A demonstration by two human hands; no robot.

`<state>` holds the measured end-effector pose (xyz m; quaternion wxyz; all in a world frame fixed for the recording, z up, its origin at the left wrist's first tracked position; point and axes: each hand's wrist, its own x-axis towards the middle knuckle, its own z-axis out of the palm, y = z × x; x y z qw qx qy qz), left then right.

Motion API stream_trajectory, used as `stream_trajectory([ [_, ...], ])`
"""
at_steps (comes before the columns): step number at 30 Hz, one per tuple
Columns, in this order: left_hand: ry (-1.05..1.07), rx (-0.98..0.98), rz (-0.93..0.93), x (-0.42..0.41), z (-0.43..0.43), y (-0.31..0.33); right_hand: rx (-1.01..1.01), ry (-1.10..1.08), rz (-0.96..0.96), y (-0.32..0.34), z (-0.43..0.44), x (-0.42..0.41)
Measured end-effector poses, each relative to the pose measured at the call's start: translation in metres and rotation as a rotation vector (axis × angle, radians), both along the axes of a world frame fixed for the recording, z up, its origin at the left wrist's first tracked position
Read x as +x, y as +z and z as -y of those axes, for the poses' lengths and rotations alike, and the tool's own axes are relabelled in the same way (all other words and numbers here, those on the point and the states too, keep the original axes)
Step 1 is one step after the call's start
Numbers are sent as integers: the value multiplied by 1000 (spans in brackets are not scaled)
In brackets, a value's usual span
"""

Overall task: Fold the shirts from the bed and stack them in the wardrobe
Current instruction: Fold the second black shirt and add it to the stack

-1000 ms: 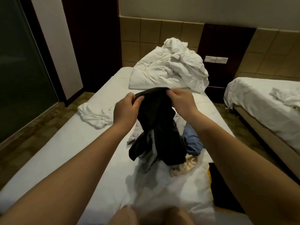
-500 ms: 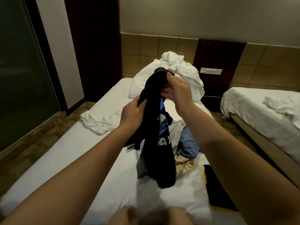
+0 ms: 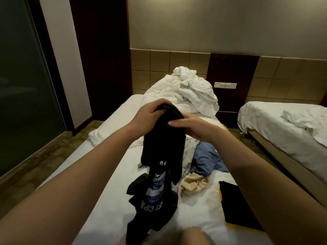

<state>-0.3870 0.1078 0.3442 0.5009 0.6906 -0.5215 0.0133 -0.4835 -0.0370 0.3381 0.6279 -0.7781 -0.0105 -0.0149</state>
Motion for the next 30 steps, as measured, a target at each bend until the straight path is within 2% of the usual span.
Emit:
stream_trajectory([
  [2,33,15,4,2,-3,6,24,-78,-12,-3,8,-3],
  [4,82,72,43,5,-5,10,-39,-159,6,-5,14,-5],
  [7,145,176,83,7,-4,15,-152,-338,129,1,14,-5],
  [10,70,224,-99,5,-4,18,-142,-458,270,14,14,-3],
  [12,31,268,-247,4,-2,18,-302,-534,330,22,14,-3],
  [15,57,117,-465,5,2,16,-540,-617,370,22,7,-9],
  [20,74,7,-569,4,12,14,-515,-339,352,-13,-20,-18],
  [25,-83,-102,-777,-1,12,19,-644,-512,476,-22,-33,-1],
  [27,-85,-135,-788,2,11,19,-518,-546,434,-17,-32,6],
  [30,8,-259,-824,8,6,21,-192,-630,449,-8,-25,12],
])
